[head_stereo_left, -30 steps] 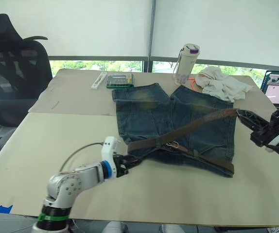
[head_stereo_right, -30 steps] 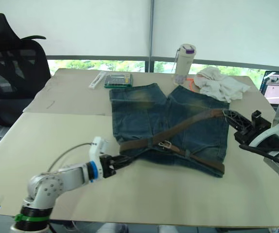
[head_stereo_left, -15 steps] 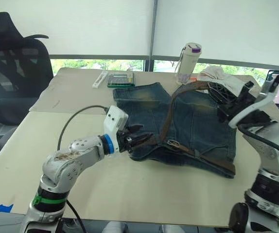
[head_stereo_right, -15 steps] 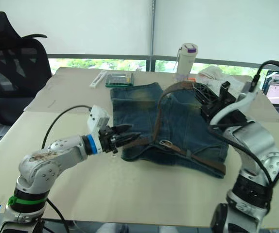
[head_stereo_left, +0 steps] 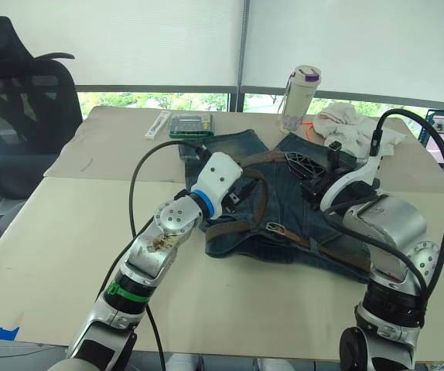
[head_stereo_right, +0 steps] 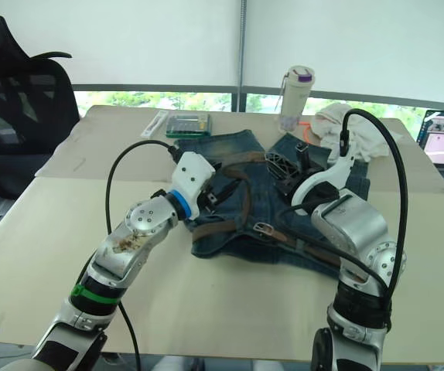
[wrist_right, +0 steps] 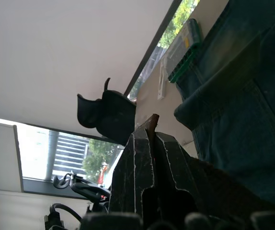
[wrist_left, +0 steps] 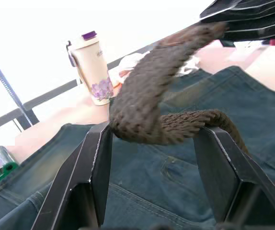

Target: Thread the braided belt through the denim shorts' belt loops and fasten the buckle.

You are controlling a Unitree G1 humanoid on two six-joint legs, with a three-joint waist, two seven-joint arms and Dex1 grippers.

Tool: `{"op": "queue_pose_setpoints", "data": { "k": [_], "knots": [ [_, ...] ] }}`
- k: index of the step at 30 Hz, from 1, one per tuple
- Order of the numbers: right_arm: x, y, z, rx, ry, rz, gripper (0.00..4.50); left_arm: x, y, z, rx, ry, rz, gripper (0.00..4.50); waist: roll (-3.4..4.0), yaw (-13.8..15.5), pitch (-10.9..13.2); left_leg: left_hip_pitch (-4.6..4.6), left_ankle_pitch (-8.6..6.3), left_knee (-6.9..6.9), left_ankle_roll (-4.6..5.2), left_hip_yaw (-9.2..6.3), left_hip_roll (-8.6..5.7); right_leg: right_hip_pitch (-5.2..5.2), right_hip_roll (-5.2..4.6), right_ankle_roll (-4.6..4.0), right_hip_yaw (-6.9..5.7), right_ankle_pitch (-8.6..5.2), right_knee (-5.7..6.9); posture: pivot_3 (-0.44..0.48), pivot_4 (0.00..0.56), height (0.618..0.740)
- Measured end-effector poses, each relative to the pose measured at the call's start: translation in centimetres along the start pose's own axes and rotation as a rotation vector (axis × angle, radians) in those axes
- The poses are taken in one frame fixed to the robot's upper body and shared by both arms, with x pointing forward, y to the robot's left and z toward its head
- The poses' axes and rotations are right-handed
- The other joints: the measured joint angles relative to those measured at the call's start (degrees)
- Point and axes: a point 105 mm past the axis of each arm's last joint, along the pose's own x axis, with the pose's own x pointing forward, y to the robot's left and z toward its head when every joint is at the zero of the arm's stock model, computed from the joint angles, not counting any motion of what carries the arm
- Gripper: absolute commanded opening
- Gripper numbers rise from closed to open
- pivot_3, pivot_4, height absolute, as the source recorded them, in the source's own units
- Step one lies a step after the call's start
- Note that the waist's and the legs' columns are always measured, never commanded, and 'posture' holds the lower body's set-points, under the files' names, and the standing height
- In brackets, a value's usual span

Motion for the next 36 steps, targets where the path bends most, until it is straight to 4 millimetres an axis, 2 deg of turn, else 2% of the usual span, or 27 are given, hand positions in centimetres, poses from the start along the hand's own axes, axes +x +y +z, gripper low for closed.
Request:
{"op": "queue_pose_setpoints", "data": {
  "k": [8,15,20,24,27,31,36],
  "knots": [
    [-0.3,-0.9,0.3,-0.023,-0.011,-0.05,0.0,-0.3,0.8,1.0,0.091,-0.064,0.091,2.7,0.0,0.0,0.0,-0.02,0.0,0.01,0.02,0.0,-0.01,0.01,-0.03,0.0,0.01,0.0,0.0,0.0,0.15,0.74],
    [-0.6,-0.9,2.8,0.1,-0.137,-0.02,0.0,-2.0,-1.1,0.5,0.057,-0.076,0.018,2.7,0.0,0.0,0.0,0.0,0.0,0.01,0.01,0.0,0.01,0.01,-0.02,0.0,0.0,0.0,0.03,0.0,0.15,0.74],
    [-0.7,-2.0,1.9,0.088,-0.108,-0.051,0.0,-2.5,-0.2,1.8,0.06,-0.128,0.076,2.7,0.0,0.0,0.0,0.01,0.01,0.02,0.02,0.0,0.0,0.03,-0.03,0.0,0.01,0.0,0.03,0.0,0.15,0.74],
    [-0.5,-1.4,1.2,0.057,-0.078,-0.018,0.0,-1.9,0.6,2.9,0.102,-0.152,0.134,2.7,0.0,0.1,0.0,0.03,0.01,0.04,0.02,0.0,0.0,0.06,-0.01,0.0,0.0,0.0,0.03,0.0,0.15,0.74],
    [-0.3,-0.5,0.1,0.032,-0.047,0.017,0.0,-1.1,0.7,2.8,0.116,-0.142,0.145,2.7,0.0,0.1,0.0,0.03,0.01,0.04,0.03,0.0,-0.01,0.07,-0.01,0.0,-0.01,0.0,0.02,0.0,0.15,0.74],
    [-0.3,-0.4,-0.1,0.022,-0.037,0.026,0.0,-0.5,0.5,2.0,0.152,-0.116,0.132,2.7,0.0,0.1,0.0,0.03,0.01,0.04,0.03,0.0,-0.01,0.07,-0.01,0.01,-0.01,0.0,0.03,0.0,0.15,0.74],
    [-0.4,-0.4,-0.3,0.009,-0.032,0.027,0.0,-0.3,0.3,1.6,0.238,-0.102,0.091,1.2,0.0,0.0,0.0,0.04,0.01,0.04,0.03,0.0,0.0,0.06,-0.01,0.0,-0.01,0.0,0.03,0.0,0.15,0.74]
  ]
}}
